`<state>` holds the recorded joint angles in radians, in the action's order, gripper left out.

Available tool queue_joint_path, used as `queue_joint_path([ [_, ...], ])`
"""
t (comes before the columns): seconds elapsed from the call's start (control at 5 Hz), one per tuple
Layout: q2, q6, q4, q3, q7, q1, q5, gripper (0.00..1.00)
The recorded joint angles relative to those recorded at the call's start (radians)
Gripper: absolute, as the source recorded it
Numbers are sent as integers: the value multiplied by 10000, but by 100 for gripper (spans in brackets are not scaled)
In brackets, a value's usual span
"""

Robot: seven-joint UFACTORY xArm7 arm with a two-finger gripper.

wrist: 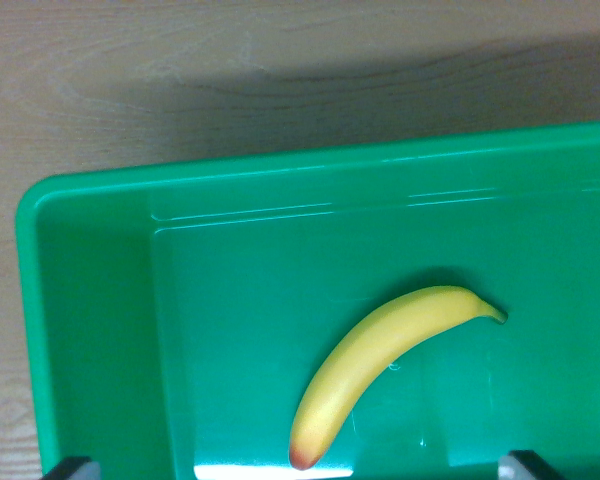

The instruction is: Pick fruit

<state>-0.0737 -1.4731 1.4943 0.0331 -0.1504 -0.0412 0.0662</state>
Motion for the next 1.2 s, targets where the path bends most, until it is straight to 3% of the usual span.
queue_joint_path([
  [0.2, -139, 364, -269, 25, -268, 33, -34, 0],
  [0.4, -139, 364, -269, 25, -268, 33, -34, 0],
  [0.6, -291, 761, -563, 51, -561, 69, -72, 0],
  [0.8, -291, 761, -563, 51, -561, 69, -72, 0],
  [1.0, -456, 1195, -884, 81, -880, 108, -113, 0],
  [1.2, -456, 1195, -884, 81, -880, 108, -113, 0],
])
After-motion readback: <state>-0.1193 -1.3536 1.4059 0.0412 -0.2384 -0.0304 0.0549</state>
